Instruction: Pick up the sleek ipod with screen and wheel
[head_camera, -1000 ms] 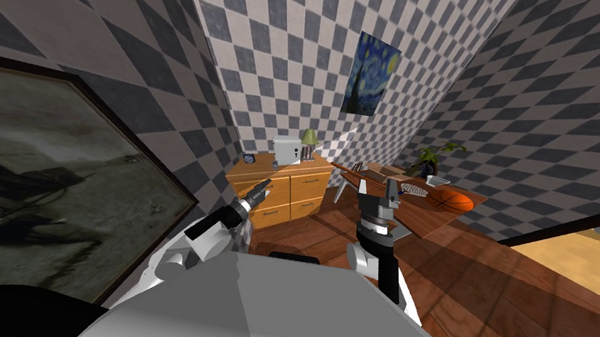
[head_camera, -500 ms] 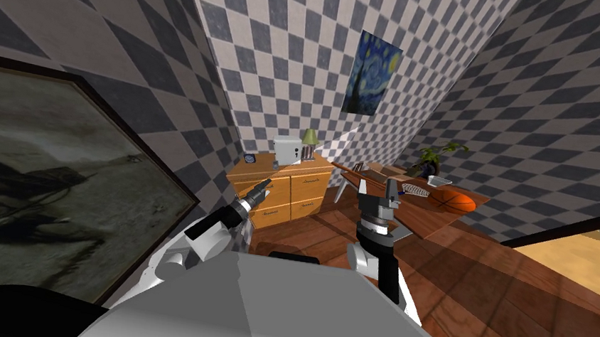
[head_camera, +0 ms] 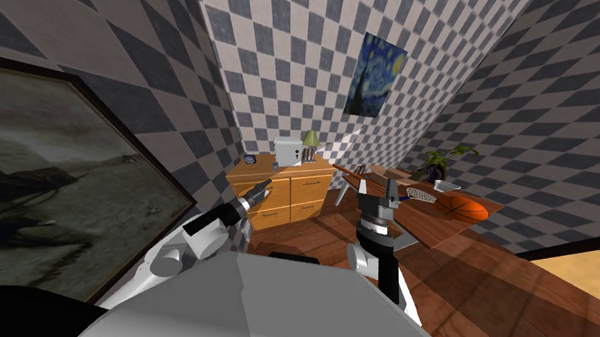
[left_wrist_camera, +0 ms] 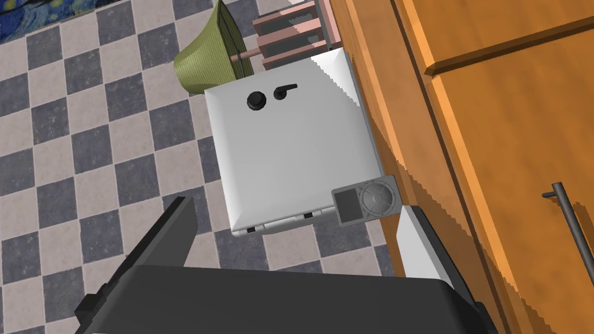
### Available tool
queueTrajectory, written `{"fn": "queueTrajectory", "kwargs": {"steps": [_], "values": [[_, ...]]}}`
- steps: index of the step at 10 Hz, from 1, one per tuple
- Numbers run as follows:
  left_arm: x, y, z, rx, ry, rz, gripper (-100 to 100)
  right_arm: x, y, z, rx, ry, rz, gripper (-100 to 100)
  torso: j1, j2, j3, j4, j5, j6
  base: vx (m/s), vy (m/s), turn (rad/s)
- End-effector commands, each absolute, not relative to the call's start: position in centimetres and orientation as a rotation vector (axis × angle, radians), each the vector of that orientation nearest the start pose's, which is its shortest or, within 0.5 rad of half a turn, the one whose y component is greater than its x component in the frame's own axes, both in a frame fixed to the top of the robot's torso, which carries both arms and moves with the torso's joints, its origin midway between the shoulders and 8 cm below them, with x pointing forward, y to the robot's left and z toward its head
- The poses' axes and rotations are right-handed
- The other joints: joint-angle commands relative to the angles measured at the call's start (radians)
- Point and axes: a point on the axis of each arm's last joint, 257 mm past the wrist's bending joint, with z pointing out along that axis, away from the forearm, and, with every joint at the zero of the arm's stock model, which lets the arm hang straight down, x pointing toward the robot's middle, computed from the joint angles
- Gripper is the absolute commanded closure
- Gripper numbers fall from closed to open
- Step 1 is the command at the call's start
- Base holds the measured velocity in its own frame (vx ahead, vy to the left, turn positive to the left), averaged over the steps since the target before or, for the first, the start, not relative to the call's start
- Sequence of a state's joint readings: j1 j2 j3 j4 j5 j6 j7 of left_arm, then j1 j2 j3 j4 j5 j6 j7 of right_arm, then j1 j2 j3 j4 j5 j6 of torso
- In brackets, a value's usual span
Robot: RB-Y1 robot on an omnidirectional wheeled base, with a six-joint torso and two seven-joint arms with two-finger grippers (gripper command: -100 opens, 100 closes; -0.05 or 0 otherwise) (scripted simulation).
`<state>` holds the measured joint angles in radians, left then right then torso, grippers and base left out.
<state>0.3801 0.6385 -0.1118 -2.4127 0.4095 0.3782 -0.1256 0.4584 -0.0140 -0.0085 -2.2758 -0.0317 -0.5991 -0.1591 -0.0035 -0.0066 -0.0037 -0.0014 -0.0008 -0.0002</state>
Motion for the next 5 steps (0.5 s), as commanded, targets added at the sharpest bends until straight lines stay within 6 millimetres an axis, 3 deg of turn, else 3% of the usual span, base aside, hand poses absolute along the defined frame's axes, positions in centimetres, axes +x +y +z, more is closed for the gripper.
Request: {"fn": "queueTrajectory", "kwargs": {"steps": [1,5], "values": [[40.59,19.64,-11.33,-0.781,1.661,-1.195,-100,32.82,-27.69,5.38,0.609,0.472,1.508,0,0.000,0.000,0.000,0.000,0.000,0.000,0.086,-0.038,0.058],[40.48,19.49,-11.05,-0.740,1.725,-1.152,-100,32.81,-27.69,5.38,0.609,0.472,1.508,0,-0.001,0.000,0.000,0.000,0.000,0.000,0.088,-0.068,0.070]]}}
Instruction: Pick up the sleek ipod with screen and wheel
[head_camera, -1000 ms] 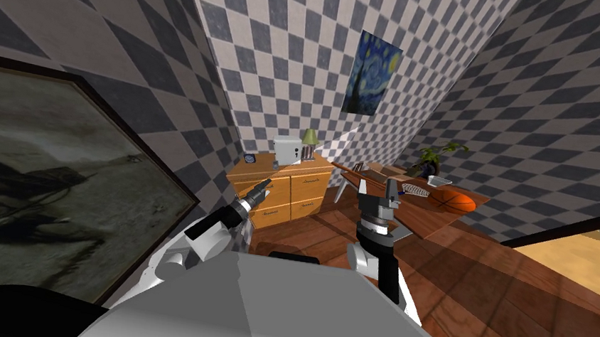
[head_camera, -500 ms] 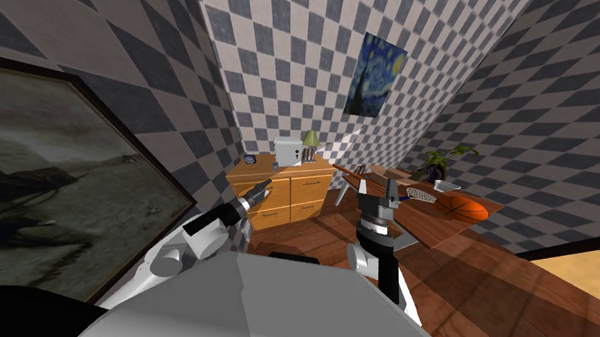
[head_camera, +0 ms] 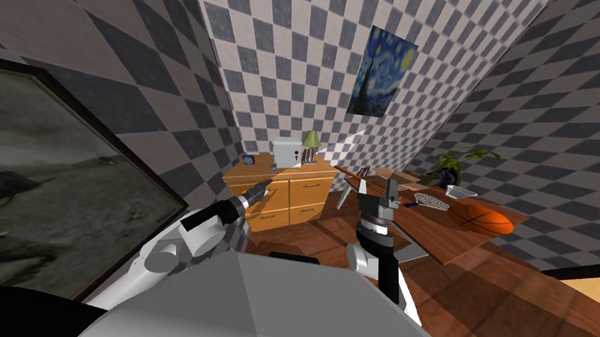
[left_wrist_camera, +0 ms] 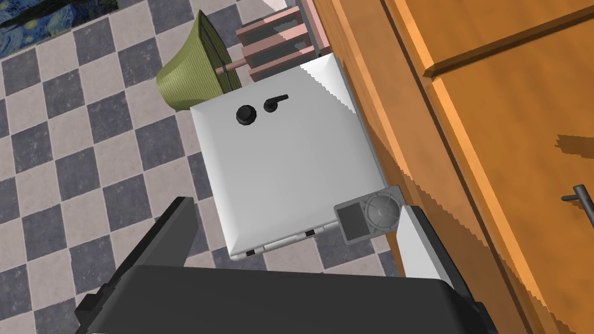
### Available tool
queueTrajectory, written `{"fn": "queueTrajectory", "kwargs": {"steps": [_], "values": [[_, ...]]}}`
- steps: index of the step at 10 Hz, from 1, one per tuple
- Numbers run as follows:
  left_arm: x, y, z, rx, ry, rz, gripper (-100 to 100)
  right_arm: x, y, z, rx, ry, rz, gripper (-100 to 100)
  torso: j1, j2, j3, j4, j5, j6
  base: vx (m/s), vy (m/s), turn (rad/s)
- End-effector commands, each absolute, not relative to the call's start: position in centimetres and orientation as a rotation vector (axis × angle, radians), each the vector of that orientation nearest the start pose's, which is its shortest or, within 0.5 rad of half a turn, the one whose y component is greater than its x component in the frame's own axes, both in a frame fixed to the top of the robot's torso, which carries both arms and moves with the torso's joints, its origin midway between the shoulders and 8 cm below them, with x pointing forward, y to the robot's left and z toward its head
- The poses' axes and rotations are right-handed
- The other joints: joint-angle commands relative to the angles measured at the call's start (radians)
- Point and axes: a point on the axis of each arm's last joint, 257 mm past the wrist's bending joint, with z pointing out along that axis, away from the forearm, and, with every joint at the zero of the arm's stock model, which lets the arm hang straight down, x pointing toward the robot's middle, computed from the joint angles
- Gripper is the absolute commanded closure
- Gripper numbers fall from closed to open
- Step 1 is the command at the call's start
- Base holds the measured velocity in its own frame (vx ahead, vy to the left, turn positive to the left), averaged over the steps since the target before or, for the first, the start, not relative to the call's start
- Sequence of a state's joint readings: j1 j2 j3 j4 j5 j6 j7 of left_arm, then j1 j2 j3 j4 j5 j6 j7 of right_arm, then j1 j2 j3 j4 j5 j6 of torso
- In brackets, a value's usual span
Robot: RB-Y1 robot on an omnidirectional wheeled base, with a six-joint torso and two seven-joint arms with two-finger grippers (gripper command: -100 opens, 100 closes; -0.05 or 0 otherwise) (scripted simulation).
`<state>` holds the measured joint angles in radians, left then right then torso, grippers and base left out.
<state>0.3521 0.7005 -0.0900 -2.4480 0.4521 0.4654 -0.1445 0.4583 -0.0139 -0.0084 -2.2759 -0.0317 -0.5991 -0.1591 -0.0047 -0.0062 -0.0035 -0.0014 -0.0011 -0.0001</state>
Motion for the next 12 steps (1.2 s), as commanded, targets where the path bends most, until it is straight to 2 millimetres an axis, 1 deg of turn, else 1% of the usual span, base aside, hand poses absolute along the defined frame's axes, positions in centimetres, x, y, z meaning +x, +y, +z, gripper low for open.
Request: {"fn": "queueTrajectory", "kwargs": {"steps": [1,4,7,10,12], "values": [[40.5,19.5,-11.0,-0.729,1.742,-1.139,-100,32.8,-27.7,5.4,0.609,0.472,1.508,0,0.000,0.000,0.000,0.000,0.000,0.000,0.083,-0.064,0.072],[40.4,19.8,-11.1,-0.697,1.797,-1.088,-100,32.8,-27.7,5.4,0.609,0.472,1.508,0,0.002,-0.002,-0.001,0.000,0.001,0.000,0.111,-0.052,0.061],[40.3,20.7,-11.8,-0.665,1.864,-1.006,-100,32.8,-27.7,5.4,0.609,0.472,1.508,0,0.001,-0.001,0.000,0.000,0.000,0.000,0.092,-0.070,0.026],[40.3,22.7,-13.0,-0.633,1.939,-0.887,-100,32.8,-27.7,5.4,0.609,0.472,1.508,0,0.003,-0.001,-0.001,0.000,0.001,0.000,0.100,-0.042,-0.021],[40.3,24.6,-14.0,-0.612,1.991,-0.787,-100,32.8,-27.7,5.4,0.609,0.472,1.508,0,0.003,-0.001,-0.001,0.000,0.001,0.000,0.083,-0.041,-0.055]]}}
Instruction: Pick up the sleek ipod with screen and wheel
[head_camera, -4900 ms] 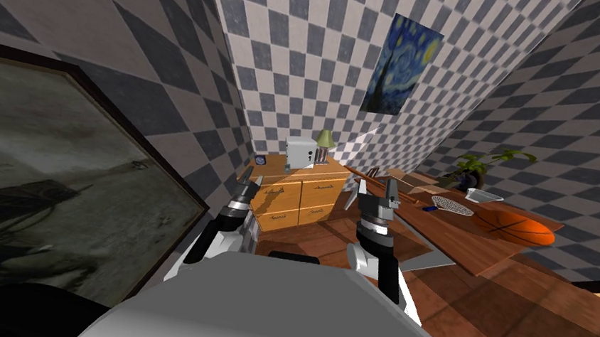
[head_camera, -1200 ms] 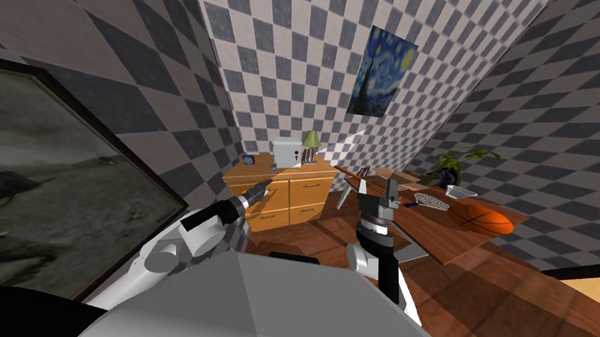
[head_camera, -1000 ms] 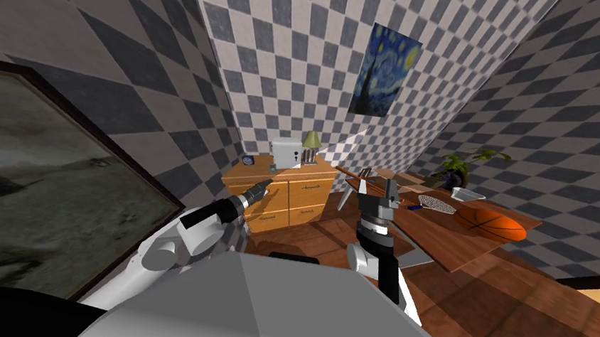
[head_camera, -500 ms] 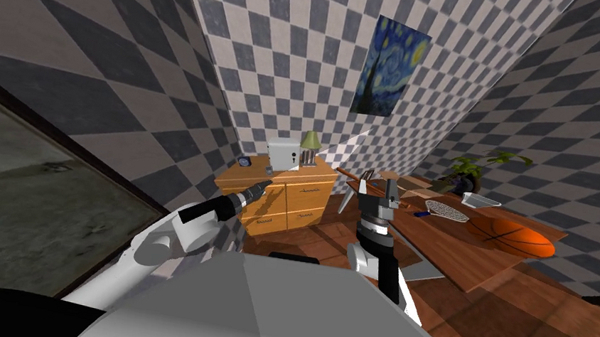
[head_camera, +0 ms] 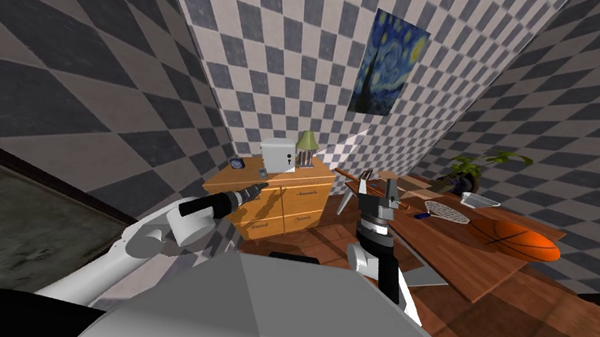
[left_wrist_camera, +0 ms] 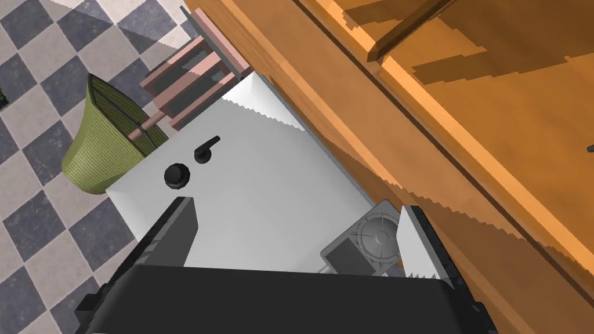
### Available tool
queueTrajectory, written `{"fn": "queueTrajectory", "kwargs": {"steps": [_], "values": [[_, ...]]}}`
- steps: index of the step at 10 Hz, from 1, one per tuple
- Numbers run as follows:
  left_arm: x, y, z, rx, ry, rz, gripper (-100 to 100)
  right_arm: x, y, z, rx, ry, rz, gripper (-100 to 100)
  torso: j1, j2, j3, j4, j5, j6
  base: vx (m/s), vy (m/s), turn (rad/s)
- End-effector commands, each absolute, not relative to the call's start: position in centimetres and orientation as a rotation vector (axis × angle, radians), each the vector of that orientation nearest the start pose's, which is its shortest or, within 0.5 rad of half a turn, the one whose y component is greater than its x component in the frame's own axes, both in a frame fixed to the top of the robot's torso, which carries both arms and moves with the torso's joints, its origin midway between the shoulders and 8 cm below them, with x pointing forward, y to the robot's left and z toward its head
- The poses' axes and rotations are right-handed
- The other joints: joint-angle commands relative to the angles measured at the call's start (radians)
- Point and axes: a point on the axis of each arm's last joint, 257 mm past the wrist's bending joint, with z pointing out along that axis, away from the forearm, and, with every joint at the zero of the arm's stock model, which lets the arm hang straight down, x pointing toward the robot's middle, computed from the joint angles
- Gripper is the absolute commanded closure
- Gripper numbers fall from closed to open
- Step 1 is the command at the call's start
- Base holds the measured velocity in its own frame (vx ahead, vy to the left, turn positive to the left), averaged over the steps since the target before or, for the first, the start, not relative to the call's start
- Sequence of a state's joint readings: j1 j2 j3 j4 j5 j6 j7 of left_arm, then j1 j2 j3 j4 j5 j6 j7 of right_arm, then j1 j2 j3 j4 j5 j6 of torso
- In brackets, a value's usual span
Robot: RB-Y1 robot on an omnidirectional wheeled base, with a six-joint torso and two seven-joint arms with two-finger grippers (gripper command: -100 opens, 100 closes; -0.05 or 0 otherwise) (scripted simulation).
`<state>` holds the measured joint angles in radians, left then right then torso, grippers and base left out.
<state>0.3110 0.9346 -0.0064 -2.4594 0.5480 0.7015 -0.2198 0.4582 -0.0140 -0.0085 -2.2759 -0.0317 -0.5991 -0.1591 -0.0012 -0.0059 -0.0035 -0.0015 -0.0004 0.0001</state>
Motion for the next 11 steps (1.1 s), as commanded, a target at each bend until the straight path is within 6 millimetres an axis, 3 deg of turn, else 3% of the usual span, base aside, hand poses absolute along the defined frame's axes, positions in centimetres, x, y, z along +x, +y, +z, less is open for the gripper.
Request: {"fn": "queueTrajectory", "kwargs": {"steps": [1,7,11], "values": [[40.3,25.7,-14.5,-0.601,2.017,-0.731,-100,32.8,-27.7,5.4,0.609,0.472,1.508,0,0.000,0.000,0.000,0.000,0.000,0.000,0.066,-0.034,-0.077],[40.2,34.0,-16.8,-0.550,2.147,-0.367,-100,32.8,-27.7,5.4,0.609,0.472,1.508,0,0.001,0.001,0.000,0.000,0.000,0.000,0.072,-0.024,-0.114],[40.1,39.7,-16.7,-0.509,2.200,-0.125,-100,32.8,-27.7,5.4,0.609,0.472,1.508,0,0.001,0.002,0.001,0.000,0.000,0.000,0.058,-0.005,-0.119]]}}
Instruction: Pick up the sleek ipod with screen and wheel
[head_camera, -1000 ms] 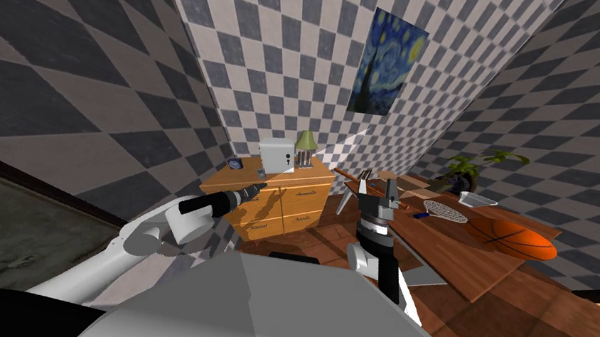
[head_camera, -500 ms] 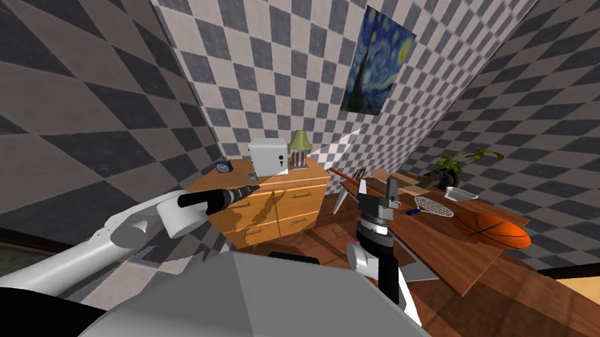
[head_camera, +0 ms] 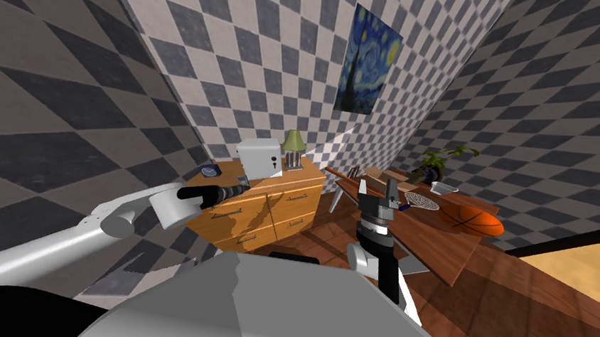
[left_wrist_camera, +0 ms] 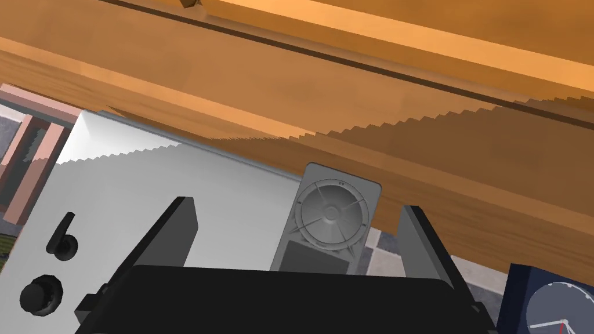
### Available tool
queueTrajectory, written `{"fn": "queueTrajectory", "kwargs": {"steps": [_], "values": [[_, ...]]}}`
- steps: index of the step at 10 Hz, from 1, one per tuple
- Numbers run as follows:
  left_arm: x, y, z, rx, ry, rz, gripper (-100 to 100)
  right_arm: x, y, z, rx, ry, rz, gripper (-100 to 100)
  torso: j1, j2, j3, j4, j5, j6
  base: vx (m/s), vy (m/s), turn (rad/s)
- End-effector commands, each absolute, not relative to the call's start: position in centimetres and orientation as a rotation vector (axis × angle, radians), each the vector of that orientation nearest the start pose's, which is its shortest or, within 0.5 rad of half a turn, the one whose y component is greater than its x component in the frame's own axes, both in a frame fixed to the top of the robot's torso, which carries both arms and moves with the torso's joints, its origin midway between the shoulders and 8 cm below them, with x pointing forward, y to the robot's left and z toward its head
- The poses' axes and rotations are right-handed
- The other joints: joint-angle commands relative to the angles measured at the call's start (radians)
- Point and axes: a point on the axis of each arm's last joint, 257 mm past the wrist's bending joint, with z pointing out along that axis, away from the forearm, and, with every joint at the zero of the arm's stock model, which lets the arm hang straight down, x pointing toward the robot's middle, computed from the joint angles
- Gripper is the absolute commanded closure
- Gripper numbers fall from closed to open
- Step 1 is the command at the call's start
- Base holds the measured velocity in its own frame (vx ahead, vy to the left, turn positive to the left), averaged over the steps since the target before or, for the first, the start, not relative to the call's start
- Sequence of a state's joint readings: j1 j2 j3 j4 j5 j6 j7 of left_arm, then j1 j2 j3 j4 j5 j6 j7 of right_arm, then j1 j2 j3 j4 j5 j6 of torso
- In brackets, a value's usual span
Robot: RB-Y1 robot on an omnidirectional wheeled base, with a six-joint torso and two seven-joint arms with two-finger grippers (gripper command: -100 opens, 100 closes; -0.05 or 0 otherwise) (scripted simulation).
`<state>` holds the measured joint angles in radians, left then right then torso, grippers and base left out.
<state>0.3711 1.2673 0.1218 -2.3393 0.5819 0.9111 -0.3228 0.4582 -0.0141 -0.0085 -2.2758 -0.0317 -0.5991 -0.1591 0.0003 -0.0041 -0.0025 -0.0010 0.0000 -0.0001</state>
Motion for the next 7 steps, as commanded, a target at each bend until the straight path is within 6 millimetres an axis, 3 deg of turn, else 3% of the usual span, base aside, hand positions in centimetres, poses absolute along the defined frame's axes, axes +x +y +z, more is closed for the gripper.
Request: {"fn": "queueTrajectory", "kwargs": {"steps": [1,5,7], "values": [[40.0,41.0,-16.5,-0.501,2.208,-0.073,-100,32.8,-27.7,5.4,0.609,0.472,1.508,0,0.000,0.000,0.000,0.000,0.000,0.000,0.052,-0.012,-0.123],[40.1,45.1,-15.2,-0.467,2.223,0.107,-100,32.8,-27.7,5.4,0.609,0.472,1.508,0,0.000,0.000,0.000,0.000,0.000,0.000,0.059,-0.006,-0.093],[40.1,45.2,-15.3,-0.465,2.222,0.109,-100,32.8,-27.7,5.4,0.609,0.472,1.508,0,0.000,-0.001,-0.001,0.000,0.000,0.000,0.062,0.003,-0.037]]}}
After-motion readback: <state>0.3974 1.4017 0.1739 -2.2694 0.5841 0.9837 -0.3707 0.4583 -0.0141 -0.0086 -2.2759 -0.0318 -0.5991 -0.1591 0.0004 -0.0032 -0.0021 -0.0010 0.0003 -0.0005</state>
